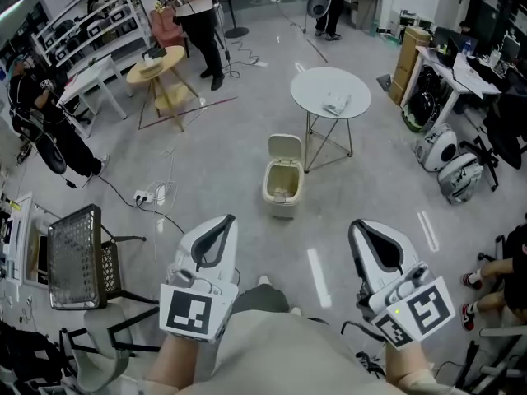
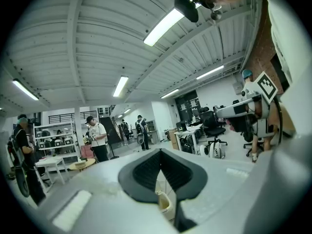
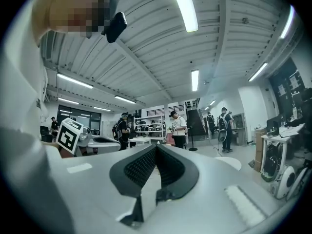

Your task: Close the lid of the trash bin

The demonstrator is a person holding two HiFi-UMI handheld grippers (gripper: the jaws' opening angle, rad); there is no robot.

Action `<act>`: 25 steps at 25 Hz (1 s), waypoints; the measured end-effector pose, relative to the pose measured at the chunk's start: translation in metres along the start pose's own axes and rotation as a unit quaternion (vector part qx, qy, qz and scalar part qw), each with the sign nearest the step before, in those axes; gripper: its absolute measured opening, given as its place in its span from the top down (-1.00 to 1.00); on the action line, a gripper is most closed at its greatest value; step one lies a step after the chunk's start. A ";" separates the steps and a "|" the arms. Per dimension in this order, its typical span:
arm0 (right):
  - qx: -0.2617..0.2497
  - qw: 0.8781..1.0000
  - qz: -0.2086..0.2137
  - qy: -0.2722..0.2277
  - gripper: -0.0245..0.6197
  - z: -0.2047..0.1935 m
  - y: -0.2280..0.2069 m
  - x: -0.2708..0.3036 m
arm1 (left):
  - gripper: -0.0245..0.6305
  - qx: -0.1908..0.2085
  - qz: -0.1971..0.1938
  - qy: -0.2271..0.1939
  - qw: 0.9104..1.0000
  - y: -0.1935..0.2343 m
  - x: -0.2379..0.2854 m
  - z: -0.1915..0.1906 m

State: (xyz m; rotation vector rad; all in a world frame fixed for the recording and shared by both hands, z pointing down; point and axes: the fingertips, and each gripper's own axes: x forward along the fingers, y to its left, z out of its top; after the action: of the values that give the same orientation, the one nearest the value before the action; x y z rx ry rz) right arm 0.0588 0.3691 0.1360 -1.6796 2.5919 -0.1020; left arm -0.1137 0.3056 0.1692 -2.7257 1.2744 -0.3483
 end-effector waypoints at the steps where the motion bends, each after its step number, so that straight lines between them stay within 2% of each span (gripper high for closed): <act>1: -0.001 1.000 0.000 0.002 0.91 -0.002 -0.002 0.001 | 0.92 0.000 0.000 -0.001 1.000 0.000 0.002 0.000; 13: 0.001 1.000 -0.007 0.024 0.91 -0.026 -0.042 0.052 | 0.92 -0.005 -0.013 0.000 1.000 0.022 0.066 -0.013; 20: 0.008 0.999 -0.009 0.043 0.91 -0.035 -0.066 0.133 | 0.92 -0.016 -0.022 0.011 1.000 0.078 0.127 -0.024; 25: 0.016 0.997 -0.021 0.066 0.91 -0.038 -0.091 0.206 | 0.92 -0.019 -0.045 0.029 0.998 0.127 0.188 -0.029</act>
State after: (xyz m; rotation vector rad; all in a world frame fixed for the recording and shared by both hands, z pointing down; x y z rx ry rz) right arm 0.0548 0.1448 0.1796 -1.7738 2.6336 -0.2633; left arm -0.0988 0.0798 0.2025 -2.8311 1.1868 -0.4174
